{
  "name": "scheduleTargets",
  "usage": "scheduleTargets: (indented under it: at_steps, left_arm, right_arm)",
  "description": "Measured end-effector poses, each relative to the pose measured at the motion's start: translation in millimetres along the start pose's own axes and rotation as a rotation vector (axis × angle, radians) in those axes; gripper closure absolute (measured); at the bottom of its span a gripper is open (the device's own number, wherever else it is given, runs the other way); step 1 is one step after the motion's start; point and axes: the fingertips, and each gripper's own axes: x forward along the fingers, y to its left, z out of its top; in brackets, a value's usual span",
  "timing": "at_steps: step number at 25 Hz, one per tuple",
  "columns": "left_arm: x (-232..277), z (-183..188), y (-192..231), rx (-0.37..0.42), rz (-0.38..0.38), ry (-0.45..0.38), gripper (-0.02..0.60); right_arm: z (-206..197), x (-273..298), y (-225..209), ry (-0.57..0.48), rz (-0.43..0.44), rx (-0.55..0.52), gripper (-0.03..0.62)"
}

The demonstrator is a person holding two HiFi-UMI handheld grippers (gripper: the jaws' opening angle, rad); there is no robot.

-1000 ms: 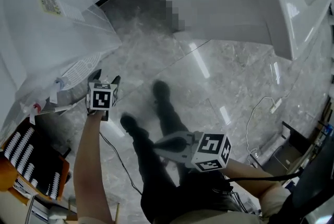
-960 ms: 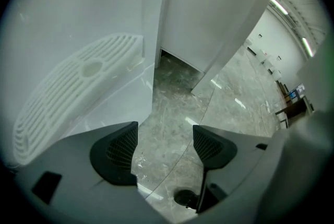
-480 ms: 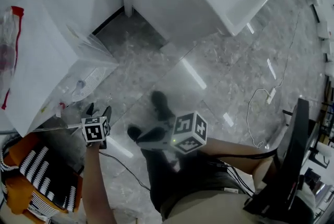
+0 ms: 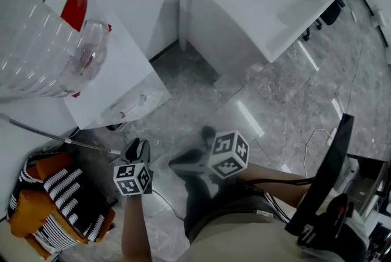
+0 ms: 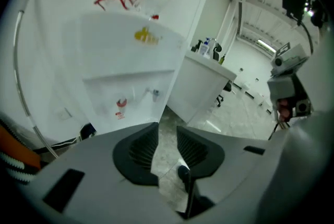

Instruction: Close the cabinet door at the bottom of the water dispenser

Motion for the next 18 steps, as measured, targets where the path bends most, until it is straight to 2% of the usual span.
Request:
scheduleTargets:
  at_steps: [2, 3, 8, 13, 18]
  left_arm:
    - [-35, 18, -12, -0.013, 0.003, -0.069, 0.549]
    - [-52, 25, -17, -0.023, 0.001, -0.098, 0.568]
    - [-131, 44, -34, -0.059, -0.012, -0.223, 0.588]
    - [-202, 48, -44, 0.013, -0.031, -0.303, 0.591]
    - [-255, 50, -59, 0.02, -0.077, -0.372, 0.591]
  right_arm:
    - [13, 3, 21, -0.01, -0.003, -0.026, 0.579]
    - [19, 4, 31, -0.018, -0.006, -0.038, 0.579]
    - [38, 16, 75, -0.042, -0.018, -0.115, 0.579]
    - [54, 37, 117, -0.068, -0.031, -0.238, 0.579]
    - [67, 50, 153, -0.096, -0.049, -0.336, 0.579]
